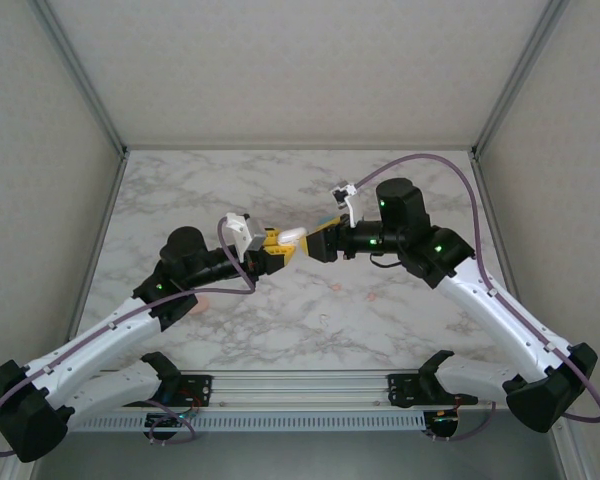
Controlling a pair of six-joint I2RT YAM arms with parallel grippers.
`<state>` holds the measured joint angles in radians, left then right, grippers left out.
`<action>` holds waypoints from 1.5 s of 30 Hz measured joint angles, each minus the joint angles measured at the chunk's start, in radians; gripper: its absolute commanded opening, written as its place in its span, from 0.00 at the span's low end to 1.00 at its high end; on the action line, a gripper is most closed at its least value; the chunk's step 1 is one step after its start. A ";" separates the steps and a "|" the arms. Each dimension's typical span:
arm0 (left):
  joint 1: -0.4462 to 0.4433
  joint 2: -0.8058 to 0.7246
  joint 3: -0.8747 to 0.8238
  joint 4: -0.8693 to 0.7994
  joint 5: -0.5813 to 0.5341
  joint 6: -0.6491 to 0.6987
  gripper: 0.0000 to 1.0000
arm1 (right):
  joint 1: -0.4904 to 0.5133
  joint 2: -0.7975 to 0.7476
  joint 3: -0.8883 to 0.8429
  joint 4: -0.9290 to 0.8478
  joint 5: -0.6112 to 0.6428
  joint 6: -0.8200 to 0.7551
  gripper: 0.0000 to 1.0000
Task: Insert wireless bluetooth earbuds into charging case
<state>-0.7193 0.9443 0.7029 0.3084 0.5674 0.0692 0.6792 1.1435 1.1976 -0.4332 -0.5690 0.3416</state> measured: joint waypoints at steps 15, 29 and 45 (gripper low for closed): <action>-0.015 -0.015 0.000 -0.022 0.010 0.014 0.15 | 0.000 0.034 0.074 0.003 0.101 0.021 0.72; -0.018 -0.024 0.000 -0.021 -0.001 0.013 0.15 | -0.001 0.010 0.070 -0.057 -0.064 -0.140 0.79; -0.019 -0.023 0.000 -0.029 -0.021 0.005 0.15 | 0.004 0.051 0.070 -0.086 -0.015 -0.174 0.75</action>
<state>-0.7380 0.9211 0.7033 0.2794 0.5465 0.0746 0.6834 1.1950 1.2675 -0.5194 -0.5842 0.1673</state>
